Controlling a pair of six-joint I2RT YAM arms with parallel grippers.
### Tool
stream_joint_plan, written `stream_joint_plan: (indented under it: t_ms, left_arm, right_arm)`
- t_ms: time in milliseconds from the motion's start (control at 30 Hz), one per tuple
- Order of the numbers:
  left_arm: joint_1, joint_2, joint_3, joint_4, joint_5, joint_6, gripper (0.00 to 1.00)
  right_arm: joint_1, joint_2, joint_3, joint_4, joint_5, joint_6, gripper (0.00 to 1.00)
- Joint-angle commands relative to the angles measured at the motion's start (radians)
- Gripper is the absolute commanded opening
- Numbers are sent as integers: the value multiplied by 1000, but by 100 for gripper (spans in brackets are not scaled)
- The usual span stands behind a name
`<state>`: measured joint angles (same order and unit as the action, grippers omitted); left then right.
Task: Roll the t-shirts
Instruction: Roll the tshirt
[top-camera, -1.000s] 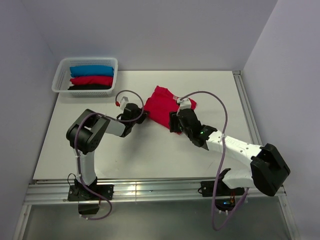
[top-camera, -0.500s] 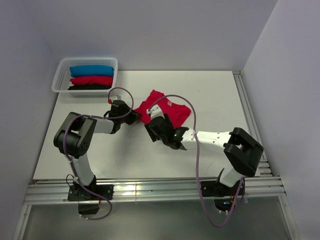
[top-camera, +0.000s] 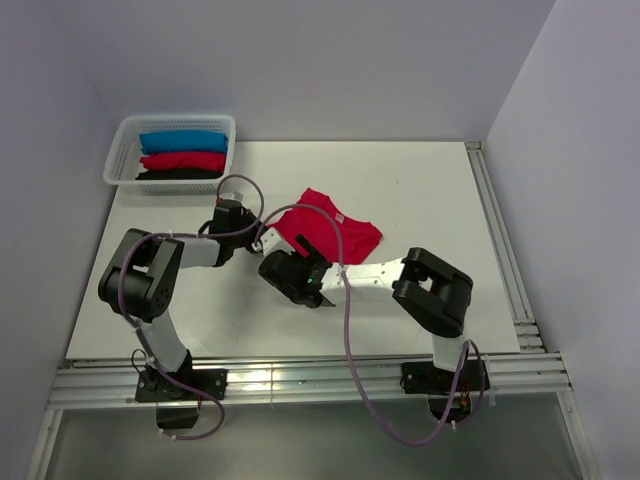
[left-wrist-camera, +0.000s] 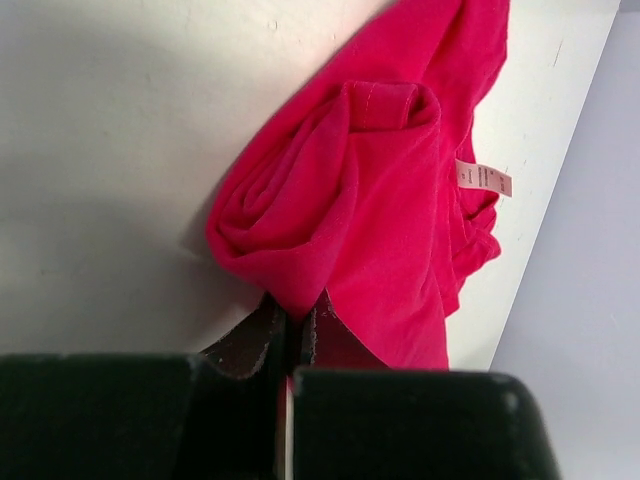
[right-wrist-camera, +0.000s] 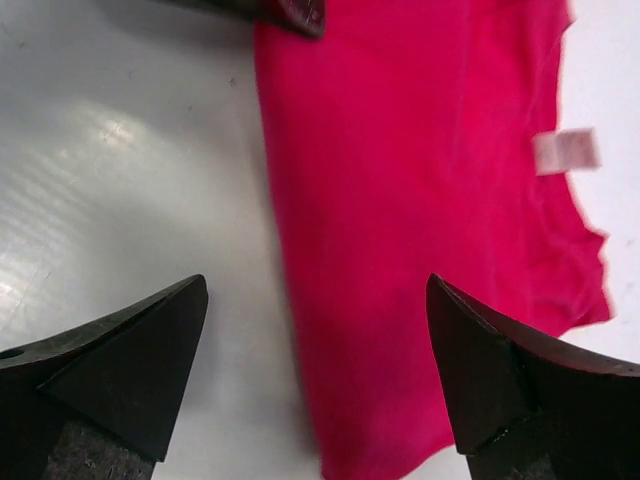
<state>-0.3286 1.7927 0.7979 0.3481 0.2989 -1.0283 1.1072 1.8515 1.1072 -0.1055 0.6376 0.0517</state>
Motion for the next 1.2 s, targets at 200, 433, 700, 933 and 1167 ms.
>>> stream_joint_plan:
  t_ms: [200, 433, 700, 933, 1167]
  left_arm:
    - [16, -116, 3, -78, 63, 63, 2]
    - [22, -130, -2, -86, 94, 66, 3]
    - [25, -122, -6, -86, 123, 60, 3]
    - [37, -138, -2, -118, 118, 82, 4]
    - [42, -138, -8, -112, 137, 86, 11]
  right_arm:
    - [19, 120, 143, -62, 181, -87, 95]
    - [23, 190, 184, -91, 267, -55, 88]
    - [25, 251, 230, -89, 343, -42, 80]
    - [23, 284, 223, -59, 370, -72, 70]
    - [25, 269, 209, -43, 353, -72, 18]
